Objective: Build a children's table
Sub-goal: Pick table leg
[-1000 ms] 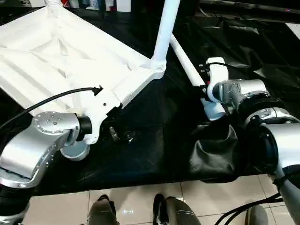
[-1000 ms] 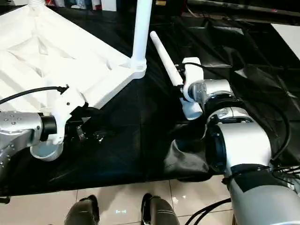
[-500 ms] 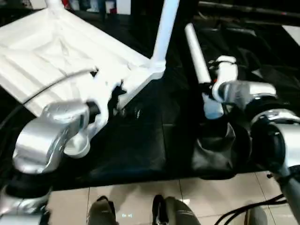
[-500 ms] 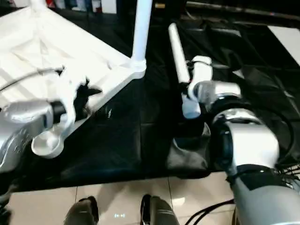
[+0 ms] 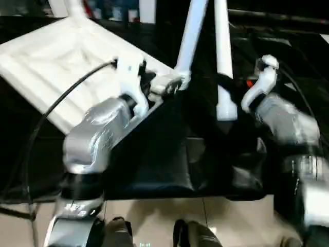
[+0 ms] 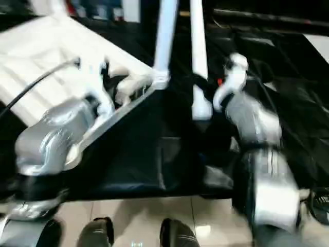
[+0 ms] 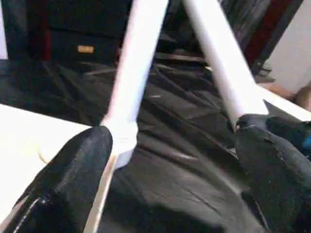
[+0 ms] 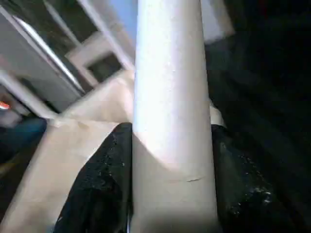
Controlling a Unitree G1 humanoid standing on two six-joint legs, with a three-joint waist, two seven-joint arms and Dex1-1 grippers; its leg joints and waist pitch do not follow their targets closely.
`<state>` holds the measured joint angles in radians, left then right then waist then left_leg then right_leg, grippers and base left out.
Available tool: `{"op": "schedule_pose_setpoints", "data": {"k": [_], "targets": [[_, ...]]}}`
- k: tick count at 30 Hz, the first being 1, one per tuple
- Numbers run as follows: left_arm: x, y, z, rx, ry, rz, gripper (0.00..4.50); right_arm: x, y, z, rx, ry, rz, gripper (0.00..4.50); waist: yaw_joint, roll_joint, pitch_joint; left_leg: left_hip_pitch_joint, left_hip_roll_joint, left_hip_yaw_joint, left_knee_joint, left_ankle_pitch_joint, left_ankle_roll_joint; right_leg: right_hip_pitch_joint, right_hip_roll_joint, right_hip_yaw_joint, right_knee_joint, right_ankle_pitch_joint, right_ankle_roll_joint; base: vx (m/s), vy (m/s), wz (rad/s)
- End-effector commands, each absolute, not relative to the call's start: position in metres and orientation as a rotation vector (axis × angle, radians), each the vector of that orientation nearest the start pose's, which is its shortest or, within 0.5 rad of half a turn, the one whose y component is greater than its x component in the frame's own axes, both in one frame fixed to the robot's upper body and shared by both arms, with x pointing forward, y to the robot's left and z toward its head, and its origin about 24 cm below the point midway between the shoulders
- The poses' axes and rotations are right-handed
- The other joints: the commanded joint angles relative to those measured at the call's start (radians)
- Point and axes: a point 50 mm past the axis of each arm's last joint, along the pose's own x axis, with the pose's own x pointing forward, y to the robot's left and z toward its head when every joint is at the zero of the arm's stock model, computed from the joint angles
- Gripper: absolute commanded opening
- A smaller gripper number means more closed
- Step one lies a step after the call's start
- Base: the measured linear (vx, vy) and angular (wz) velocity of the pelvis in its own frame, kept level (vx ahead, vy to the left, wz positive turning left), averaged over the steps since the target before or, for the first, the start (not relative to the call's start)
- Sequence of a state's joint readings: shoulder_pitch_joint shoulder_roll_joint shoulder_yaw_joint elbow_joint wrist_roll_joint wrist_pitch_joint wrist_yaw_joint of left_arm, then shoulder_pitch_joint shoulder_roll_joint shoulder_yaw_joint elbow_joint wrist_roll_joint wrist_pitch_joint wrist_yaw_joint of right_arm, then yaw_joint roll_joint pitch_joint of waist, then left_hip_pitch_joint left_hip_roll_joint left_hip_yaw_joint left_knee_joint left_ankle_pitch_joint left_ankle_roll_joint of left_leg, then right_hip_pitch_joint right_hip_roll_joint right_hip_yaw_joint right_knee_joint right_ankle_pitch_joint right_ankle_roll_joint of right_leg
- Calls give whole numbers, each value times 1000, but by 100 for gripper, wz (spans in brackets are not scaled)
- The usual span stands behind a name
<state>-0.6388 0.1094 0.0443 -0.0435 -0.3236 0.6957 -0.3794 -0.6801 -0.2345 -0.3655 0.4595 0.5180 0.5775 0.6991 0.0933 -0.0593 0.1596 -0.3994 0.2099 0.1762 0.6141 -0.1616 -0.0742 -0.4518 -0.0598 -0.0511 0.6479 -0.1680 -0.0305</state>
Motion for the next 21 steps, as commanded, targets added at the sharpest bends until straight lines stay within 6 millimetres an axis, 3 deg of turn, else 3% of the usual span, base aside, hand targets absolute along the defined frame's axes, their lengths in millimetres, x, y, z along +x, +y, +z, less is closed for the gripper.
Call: {"op": "schedule_pose_setpoints", "data": {"k": [1, 2, 3, 6, 11, 13, 18, 21], "targets": [[330, 87, 178, -229, 64, -721, 450, 345, -189, 150, 568, -64, 680, 184, 8, -5, -136, 20, 10, 8, -51, -53, 75, 95, -63, 42, -65, -67, -252, 0, 0, 0], [330, 87, 178, -229, 64, -721, 450, 345, -189, 150, 568, -64, 680, 184, 8, -5, -136, 20, 10, 8, -51, -53, 75, 95, -63, 42, -65, -67, -252, 0, 0, 0], [329, 82, 182, -321, 70, -774, 450, 338, -184, 152, 546, -84, 666, 184, 5, -4, -135, 20, 8, 8, -53, -94, 43, 90, -61, 41, -74, -147, -224, 0, 0, 0], [332, 80, 185, -410, 75, -772, 450, 328, -171, 159, 533, -113, 695, 184, 3, -5, -137, 23, 8, 4, -56, -150, 16, 83, -60, 38, -90, -255, -176, 0, 0, 0], [337, 76, 186, -497, 98, -767, 450, 318, -147, 168, 465, -128, 792, 184, -1, -9, -140, 16, 0, -2, -58, -204, -7, 77, -59, 31, -114, -434, -63, 0, 0, 0], [339, 73, 194, -579, 84, -788, 450, 314, -129, 161, 320, -100, 833, 184, -1, -7, -145, 20, 1, -3, -56, -221, -11, 69, -60, 27, -126, -488, -33, 0, 0, 0], [338, 69, 201, -637, 74, -818, 450, 311, -109, 142, 130, -25, 821, 184, -7, 0, -146, 30, 8, -15, -65, -278, -25, 68, -64, 8, -140, -498, -27, 0, 0, 0], [335, 66, 203, -670, 66, -840, 422, 317, -103, 130, 14, 30, 731, 184, -9, 3, -148, 22, 12, -20, -74, -268, -33, 79, -66, 8, -131, -419, -61, 0, 0, 0]]}}
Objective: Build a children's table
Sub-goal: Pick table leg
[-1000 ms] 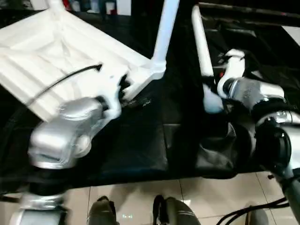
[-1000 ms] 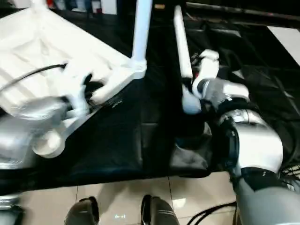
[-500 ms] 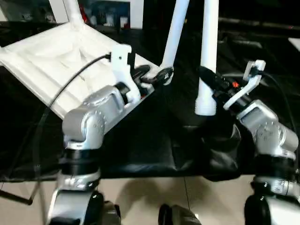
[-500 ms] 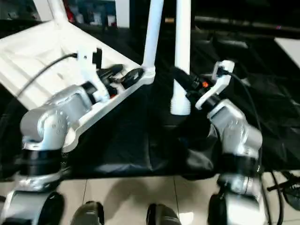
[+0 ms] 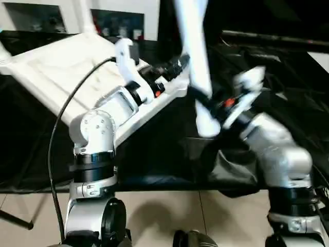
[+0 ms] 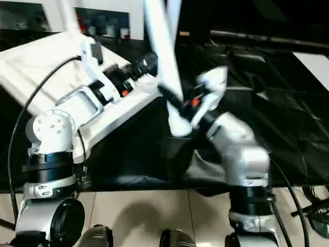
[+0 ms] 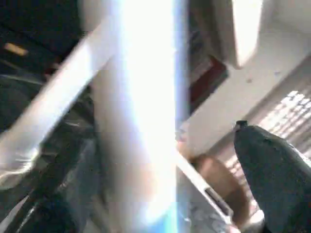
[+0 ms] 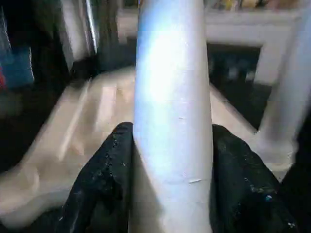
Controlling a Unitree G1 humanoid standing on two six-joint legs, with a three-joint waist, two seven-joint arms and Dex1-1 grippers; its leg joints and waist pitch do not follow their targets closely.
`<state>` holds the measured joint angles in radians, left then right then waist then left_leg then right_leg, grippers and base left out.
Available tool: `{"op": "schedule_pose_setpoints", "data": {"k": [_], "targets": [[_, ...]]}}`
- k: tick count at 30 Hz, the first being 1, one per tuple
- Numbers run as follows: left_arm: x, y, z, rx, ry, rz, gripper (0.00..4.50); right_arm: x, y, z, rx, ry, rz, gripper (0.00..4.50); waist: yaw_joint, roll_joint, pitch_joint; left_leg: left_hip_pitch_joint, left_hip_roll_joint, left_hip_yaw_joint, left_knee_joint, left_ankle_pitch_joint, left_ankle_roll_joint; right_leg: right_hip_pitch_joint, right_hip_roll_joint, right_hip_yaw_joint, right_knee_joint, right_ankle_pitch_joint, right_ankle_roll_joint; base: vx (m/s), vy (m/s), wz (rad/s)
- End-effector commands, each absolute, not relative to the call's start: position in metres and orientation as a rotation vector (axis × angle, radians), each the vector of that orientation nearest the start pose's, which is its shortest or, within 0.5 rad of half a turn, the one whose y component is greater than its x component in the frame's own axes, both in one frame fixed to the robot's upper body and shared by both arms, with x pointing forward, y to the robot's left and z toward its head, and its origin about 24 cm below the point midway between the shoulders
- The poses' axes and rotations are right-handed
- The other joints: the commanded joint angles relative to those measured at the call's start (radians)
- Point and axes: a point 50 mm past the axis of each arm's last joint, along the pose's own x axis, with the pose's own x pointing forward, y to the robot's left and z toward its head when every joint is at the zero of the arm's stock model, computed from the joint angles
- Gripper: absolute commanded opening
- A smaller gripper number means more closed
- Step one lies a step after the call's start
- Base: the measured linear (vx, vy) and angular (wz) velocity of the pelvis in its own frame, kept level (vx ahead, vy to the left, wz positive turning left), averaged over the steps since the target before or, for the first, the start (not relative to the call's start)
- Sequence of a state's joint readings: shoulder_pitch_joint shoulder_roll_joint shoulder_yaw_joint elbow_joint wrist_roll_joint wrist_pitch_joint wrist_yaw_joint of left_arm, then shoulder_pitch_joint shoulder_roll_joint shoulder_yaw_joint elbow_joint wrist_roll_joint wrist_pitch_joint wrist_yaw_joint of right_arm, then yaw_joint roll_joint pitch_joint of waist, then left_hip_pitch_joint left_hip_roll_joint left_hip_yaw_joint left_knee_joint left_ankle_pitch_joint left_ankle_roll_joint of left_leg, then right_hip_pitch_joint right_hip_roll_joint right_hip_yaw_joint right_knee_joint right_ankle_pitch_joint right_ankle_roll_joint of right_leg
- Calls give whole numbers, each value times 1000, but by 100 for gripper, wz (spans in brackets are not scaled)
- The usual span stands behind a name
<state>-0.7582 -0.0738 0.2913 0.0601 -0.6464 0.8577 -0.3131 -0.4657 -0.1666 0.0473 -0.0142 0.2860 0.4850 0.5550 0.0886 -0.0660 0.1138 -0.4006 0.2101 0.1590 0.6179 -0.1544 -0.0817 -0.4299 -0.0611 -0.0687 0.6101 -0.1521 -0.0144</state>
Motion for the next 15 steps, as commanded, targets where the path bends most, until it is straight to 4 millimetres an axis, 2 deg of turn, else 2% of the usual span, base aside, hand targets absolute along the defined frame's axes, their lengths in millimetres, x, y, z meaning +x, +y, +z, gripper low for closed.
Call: {"op": "schedule_pose_setpoints", "data": {"k": [1, 4, 5, 7, 10, 11, 12, 15], "targets": [[334, 66, 203, -670, 66, -840, 416, 317, -103, 130, 13, 30, 730, 184, -4, 7, -104, 25, 10, -1, -77, -285, -28, 55, -64, 29, -90, -418, -77, 0, 0, 0], [331, 62, 201, -674, 81, -857, 389, 318, -99, 129, 19, 26, 715, 184, -2, 7, -105, 33, 9, 3, -76, -299, -17, 50, -62, 33, -88, -382, -84, 0, 0, 0], [331, 61, 201, -676, 82, -859, 372, 318, -99, 129, 19, 26, 715, 184, -2, 6, -105, 30, 9, 3, -77, -296, -16, 52, -62, 33, -86, -374, -86, 0, 0, 0], [329, 60, 200, -682, 83, -872, 367, 318, -96, 129, 14, 22, 715, 184, -2, 6, -108, 32, 11, 5, -78, -301, -18, 51, -62, 33, -83, -360, -92, 0, 0, 0], [333, 60, 198, -664, 93, -812, 335, 318, -91, 129, -46, 6, 696, 184, -2, 4, -112, 25, 10, 7, -77, -273, -16, 58, -65, 35, -76, -318, -98, 0, 0, 0], [333, 61, 198, -662, 94, -805, 330, 318, -90, 129, -53, 5, 693, 184, -1, 4, -112, 23, 11, 6, -77, -266, -20, 58, -65, 35, -74, -312, -96, 0, 0, 0], [339, 62, 194, -653, 104, -719, 325, 319, -85, 129, -157, -19, 659, 184, -1, 2, -114, 22, 11, 6, -76, -255, -25, 59, -66, 35, -74, -310, -92, 0, 0, 0], [343, 63, 192, -653, 106, -673, 299, 320, -82, 128, -202, -32, 639, 183, -4, 1, -115, 21, 8, 8, -74, -254, -27, 58, -64, 36, -75, -315, -79, 0, 0, 0]]}}
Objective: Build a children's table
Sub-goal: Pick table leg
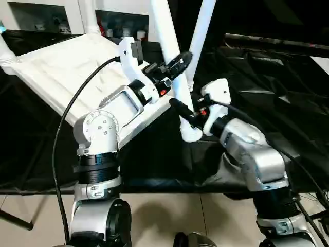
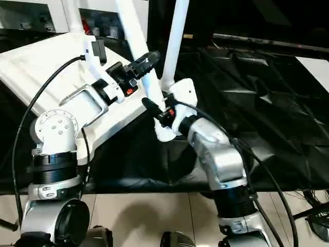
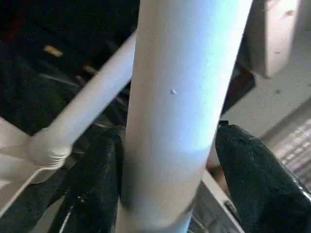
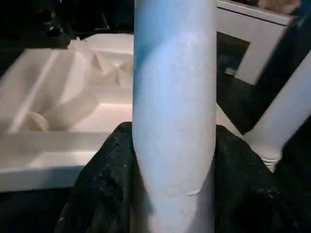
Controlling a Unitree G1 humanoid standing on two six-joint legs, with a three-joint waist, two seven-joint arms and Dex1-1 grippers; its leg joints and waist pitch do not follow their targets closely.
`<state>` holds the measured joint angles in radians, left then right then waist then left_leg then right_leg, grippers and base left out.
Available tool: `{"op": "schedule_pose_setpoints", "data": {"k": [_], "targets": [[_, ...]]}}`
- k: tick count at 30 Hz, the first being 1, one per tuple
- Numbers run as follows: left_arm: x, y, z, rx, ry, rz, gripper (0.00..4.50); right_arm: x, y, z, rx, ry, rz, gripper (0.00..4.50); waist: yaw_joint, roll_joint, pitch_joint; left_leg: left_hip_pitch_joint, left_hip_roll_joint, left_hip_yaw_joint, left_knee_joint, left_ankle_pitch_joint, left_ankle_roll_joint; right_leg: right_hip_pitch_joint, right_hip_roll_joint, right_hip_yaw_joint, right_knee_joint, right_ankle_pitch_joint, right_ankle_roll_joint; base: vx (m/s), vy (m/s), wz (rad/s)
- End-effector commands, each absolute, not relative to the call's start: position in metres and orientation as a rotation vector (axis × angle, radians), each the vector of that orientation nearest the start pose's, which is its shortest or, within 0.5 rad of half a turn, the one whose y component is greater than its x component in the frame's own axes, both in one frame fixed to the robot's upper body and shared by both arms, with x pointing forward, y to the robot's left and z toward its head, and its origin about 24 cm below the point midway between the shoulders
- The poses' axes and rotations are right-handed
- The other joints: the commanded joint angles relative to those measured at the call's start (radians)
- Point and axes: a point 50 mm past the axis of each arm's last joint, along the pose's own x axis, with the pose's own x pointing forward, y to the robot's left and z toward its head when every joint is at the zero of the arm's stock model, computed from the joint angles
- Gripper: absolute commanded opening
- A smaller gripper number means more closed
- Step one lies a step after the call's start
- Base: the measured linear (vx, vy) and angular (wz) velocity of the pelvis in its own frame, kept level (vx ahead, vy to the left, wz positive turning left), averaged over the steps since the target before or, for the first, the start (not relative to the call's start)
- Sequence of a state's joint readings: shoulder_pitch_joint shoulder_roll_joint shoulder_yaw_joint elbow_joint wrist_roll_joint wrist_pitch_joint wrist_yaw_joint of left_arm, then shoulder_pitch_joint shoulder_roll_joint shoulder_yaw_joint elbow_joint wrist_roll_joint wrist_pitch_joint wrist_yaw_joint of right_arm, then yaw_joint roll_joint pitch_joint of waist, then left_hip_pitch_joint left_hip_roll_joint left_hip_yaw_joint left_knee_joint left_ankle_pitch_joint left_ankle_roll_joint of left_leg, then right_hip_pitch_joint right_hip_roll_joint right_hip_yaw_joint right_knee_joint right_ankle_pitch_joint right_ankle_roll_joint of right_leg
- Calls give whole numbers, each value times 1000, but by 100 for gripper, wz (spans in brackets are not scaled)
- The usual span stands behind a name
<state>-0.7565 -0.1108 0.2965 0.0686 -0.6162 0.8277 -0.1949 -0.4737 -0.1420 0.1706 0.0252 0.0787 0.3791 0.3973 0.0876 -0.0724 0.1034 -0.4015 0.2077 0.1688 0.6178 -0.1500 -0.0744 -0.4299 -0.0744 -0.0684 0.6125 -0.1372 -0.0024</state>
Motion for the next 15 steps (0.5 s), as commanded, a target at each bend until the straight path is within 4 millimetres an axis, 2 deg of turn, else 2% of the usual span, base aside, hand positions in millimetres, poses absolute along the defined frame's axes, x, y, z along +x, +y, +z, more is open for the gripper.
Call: {"op": "schedule_pose_setpoints", "data": {"k": [1, 4, 6, 9, 11, 14, 15], "targets": [[345, 63, 191, -662, 107, -646, 293, 321, -79, 129, -206, -43, 621, 183, -3, 7, -106, 22, 10, -1, -73, -257, -32, 58, -50, 36, -78, -329, -88, 0, 0, 0], [347, 63, 189, -679, 103, -600, 282, 322, -74, 131, -198, -55, 597, 183, -5, 7, -107, 22, 10, -2, -74, -263, -30, 57, -48, 35, -78, -324, -86, 0, 0, 0], [350, 66, 188, -671, 91, -536, 256, 323, -71, 133, -206, -64, 581, 183, -6, 7, -106, 22, 12, -2, -75, -264, -30, 56, -48, 35, -76, -311, -87, 0, 0, 0], [352, 71, 187, -671, 81, -489, 248, 324, -71, 134, -208, -67, 566, 183, -8, 8, -104, 25, 11, -2, -75, -283, -31, 54, -48, 35, -78, -328, -83, 0, 0, 0], [354, 73, 187, -662, 69, -469, 216, 325, -71, 134, -208, -70, 551, 183, -6, 8, -104, 26, 11, -1, -75, -284, -30, 53, -48, 36, -80, -338, -77, 0, 0, 0], [354, 74, 188, -653, 61, -466, 206, 325, -70, 135, -208, -73, 548, 183, -6, 8, -104, 25, 11, -3, -77, -287, -33, 54, -47, 35, -79, -337, -72, 0, 0, 0], [353, 75, 188, -650, 57, -464, 189, 326, -70, 135, -204, -74, 546, 183, -7, 6, -104, 24, 11, -2, -75, -288, -34, 54, -48, 35, -80, -341, -70, 0, 0, 0]]}}
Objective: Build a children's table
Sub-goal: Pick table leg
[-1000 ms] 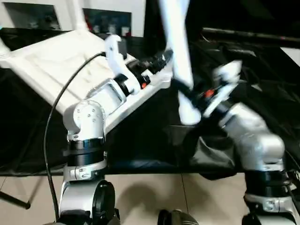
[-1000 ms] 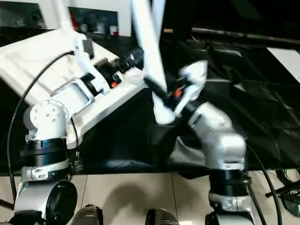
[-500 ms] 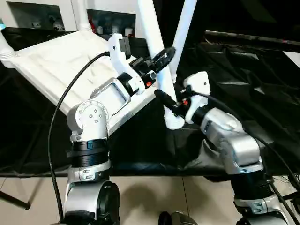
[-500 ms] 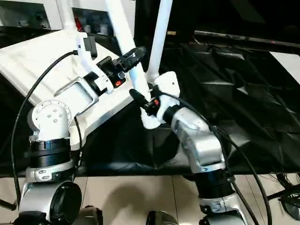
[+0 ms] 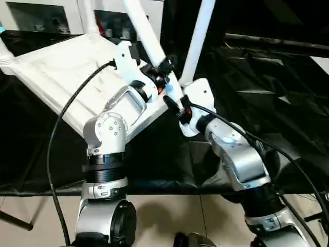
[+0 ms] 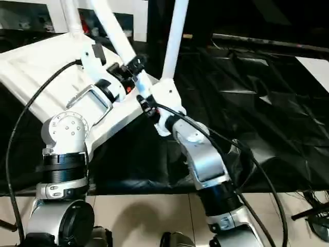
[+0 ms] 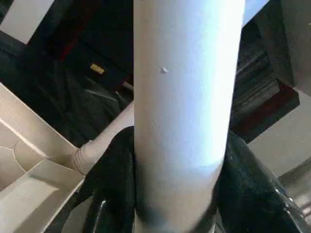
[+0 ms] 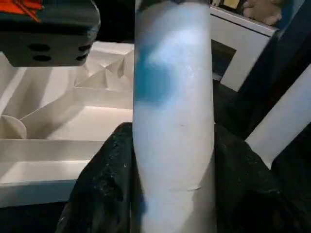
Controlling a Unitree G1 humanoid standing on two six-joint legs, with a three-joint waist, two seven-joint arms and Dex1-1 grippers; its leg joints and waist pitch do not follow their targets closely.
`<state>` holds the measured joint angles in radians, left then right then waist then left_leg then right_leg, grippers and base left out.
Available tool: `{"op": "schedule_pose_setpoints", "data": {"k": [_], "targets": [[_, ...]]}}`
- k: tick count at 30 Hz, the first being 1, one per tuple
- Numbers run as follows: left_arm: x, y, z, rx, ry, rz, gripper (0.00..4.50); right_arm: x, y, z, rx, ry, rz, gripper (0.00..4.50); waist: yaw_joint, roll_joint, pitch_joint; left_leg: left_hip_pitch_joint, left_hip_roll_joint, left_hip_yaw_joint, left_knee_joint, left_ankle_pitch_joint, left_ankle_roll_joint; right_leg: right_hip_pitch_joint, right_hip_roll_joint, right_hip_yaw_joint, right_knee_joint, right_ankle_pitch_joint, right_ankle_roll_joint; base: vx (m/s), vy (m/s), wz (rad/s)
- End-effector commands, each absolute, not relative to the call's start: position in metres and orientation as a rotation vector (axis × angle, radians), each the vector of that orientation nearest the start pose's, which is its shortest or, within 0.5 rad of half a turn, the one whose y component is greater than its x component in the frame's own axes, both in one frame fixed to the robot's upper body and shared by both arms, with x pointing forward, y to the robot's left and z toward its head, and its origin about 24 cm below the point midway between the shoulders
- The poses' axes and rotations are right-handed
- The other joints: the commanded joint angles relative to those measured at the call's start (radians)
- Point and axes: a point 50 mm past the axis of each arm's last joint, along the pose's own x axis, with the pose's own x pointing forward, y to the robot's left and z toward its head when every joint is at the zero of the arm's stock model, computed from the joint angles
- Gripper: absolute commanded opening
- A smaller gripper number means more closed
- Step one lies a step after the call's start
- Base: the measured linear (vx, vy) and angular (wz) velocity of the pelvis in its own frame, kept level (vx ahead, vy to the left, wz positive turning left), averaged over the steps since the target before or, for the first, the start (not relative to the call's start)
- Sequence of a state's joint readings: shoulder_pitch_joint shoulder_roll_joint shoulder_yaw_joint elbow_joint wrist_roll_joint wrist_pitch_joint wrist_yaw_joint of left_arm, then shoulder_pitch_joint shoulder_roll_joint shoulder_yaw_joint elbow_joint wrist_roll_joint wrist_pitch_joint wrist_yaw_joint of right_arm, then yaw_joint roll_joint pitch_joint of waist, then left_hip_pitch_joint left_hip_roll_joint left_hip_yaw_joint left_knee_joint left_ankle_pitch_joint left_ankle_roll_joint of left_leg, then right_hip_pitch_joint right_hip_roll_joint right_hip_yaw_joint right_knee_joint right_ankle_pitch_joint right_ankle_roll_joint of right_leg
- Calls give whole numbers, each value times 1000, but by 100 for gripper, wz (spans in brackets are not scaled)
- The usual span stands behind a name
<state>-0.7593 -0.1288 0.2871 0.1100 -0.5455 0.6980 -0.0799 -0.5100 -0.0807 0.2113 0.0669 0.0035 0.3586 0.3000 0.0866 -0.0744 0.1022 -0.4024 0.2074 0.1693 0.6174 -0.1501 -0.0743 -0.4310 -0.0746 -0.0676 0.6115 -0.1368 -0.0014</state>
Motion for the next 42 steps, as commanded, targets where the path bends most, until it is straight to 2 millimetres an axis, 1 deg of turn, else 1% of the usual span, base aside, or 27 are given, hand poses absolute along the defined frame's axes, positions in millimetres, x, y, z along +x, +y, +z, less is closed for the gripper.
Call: {"op": "schedule_pose_setpoints", "data": {"k": [1, 6, 7, 8, 9, 10, 11, 12, 13, 14, 15, 16, 17, 18, 20, 21, 23, 24, 26, 27, 30, 32, 33, 36, 37, 40, 42], "targets": [[353, 75, 188, -648, 53, -464, 189, 326, -70, 135, -195, -73, 546, 183, -5, 8, -103, 25, 11, -2, -75, -286, -33, 55, -48, 35, -78, -341, -71, 0, 0, 0], [354, 75, 189, -643, 38, -460, 183, 326, -68, 136, -171, -72, 578, 183, -7, 8, -103, 26, 10, -2, -74, -302, -33, 53, -48, 33, -83, -370, -64, 0, 0, 0], [354, 75, 189, -642, 34, -460, 183, 325, -67, 136, -155, -71, 595, 239, -7, 7, -103, 26, 10, -3, -75, -304, -32, 53, -48, 33, -83, -371, -63, 0, 0, 0], [353, 74, 189, -633, 30, -481, 183, 325, -67, 137, -124, -69, 608, 253, -6, 8, -103, 27, 11, -3, -74, -304, -33, 52, -48, 33, -82, -370, -63, 0, 0, 0], [352, 73, 190, -607, 32, -529, 183, 325, -68, 137, -69, -53, 627, 253, -6, 7, -103, 28, 10, -3, -74, -307, -26, 52, -48, 33, -82, -371, -61, 0, 0, 0], [351, 72, 190, -588, 35, -564, 183, 325, -69, 138, -34, -43, 638, 258, -6, 7, -104, 26, 10, -3, -75, -302, -21, 53, -49, 33, -81, -367, -64, 0, 0, 0], [347, 71, 191, -546, 39, -643, 183, 325, -72, 139, 8, -18, 672, 272, -6, 7, -104, 26, 10, -3, -75, -302, -21, 53, -49, 33, -81, -367, -64, 0, 0, 0], [345, 70, 191, -519, 43, -694, 183, 325, -74, 139, 33, -3, 697, 272, -4, 10, -105, 30, 11, -4, -75, -291, -19, 52, -48, 33, -76, -347, -73, 0, 0, 0], [341, 70, 191, -476, 54, -782, 182, 323, -78, 139, 75, 40, 764, 285, -2, 14, -104, 29, 13, -4, -76, -279, -24, 53, -47, 34, -73, -319, -86, 0, 0, 0], [338, 70, 191, -430, 64, -848, 182, 319, -82, 138, 112, 90, 839, 285, -1, 13, -105, 33, 11, -4, -77, -279, -18, 57, -44, 34, -72, -309, -92, 0, 0, 0], [336, 72, 191, -397, 72, -882, 182, 316, -85, 137, 138, 128, 902, 285, 2, 15, -104, 34, 13, -4, -78, -272, -15, 58, -43, 35, -67, -284, -101, 0, 0, 0], [336, 74, 191, -365, 78, -912, 182, 311, -89, 136, 169, 167, 975, 285, 2, 17, -105, 32, 14, -3, -78, -267, -17, 60, -45, 36, -66, -267, -114, 0, 0, 0], [336, 77, 193, -335, 77, -933, 182, 306, -93, 135, 185, 199, 1042, 285, 5, 16, -106, 32, 14, -5, -78, -260, -17, 64, -47, 36, -65, -258, -116, 0, 0, 0], [335, 80, 195, -317, 75, -963, 182, 302, -98, 135, 185, 222, 1102, 285, 8, 15, -107, 28, 14, -3, -77, -239, -19, 67, -50, 37, -62, -241, -126, 0, 0, 0], [334, 84, 201, -316, 71, -1029, 182, 297, -105, 132, 174, 262, 1161, 285, 10, 14, -107, 25, 13, 0, -75, -223, -25, 69, -54, 38, -61, -241, -145, 0, 0, 0], [333, 86, 204, -308, 66, -1064, 182, 295, -108, 132, 175, 280, 1182, 285, 11, 14, -107, 26, 14, 0, -74, -222, -26, 67, -56, 38, -62, -252, -153, 0, 0, 0], [330, 89, 211, -317, 60, -1137, 182, 293, -112, 132, 187, 312, 1219, 285, 10, 12, -107, 24, 13, 0, -73, -226, -33, 69, -57, 37, -61, -277, -158, 0, 0, 0], [329, 89, 212, -320, 60, -1149, 182, 292, -113, 133, 190, 318, 1224, 285, 11, 13, -105, 27, 13, 0, -73, -238, -35, 65, -57, 36, -66, -305, -159, 0, 0, 0], [326, 91, 219, -350, 37, -1223, 182, 292, -117, 136, 214, 343, 1247, 285, 11, 13, -104, 32, 13, 0, -72, -259, -39, 61, -57, 35, -71, -348, -154, 0, 0, 0], [324, 91, 221, -361, 28, -1254, 182, 292, -118, 137, 223, 348, 1253, 285, 11, 12, -102, 30, 13, -1, -72, -268, -41, 61, -59, 34, -74, -373, -151, 0, 0, 0], [321, 90, 223, -388, 24, -1294, 182, 293, -119, 137, 221, 357, 1250, 285, 11, 13, -102, 32, 14, -3, -72, -288, -51, 58, -60, 32, -79, -416, -136, 0, 0, 0], [318, 89, 226, -428, 16, -1335, 182, 295, -119, 134, 205, 370, 1238, 285, 11, 12, -102, 30, 13, -3, -72, -289, -54, 58, -60, 31, -80, -431, -130, 0, 0, 0], [317, 90, 227, -438, 16, -1347, 182, 295, -119, 134, 204, 375, 1235, 252, 11, 12, -102, 31, 13, -3, -71, -293, -54, 57, -60, 30, -81, -445, -123, 0, 0, 0], [318, 92, 227, -439, 20, -1353, 182, 295, -118, 135, 211, 373, 1242, 246, 11, 11, -101, 32, 13, -5, -72, -303, -54, 55, -60, 27, -87, -481, -101, 0, 0, 0], [318, 92, 226, -438, 22, -1349, 182, 295, -117, 136, 212, 371, 1244, 233, 10, 12, -101, 32, 13, -6, -71, -303, -55, 54, -60, 27, -88, -489, -95, 0, 0, 0], [319, 94, 226, -437, 26, -1342, 182, 295, -116, 136, 211, 369, 1247, 207, 11, 12, -102, 31, 13, -7, -72, -303, -56, 54, -59, 26, -89, -490, -90, 0, 0, 0], [320, 95, 225, -441, 29, -1335, 182, 295, -115, 135, 208, 366, 1242, 204, 11, 12, -102, 31, 14, -7, -73, -304, -58, 54, -60, 25, -88, -489, -89, 0, 0, 0]]}}
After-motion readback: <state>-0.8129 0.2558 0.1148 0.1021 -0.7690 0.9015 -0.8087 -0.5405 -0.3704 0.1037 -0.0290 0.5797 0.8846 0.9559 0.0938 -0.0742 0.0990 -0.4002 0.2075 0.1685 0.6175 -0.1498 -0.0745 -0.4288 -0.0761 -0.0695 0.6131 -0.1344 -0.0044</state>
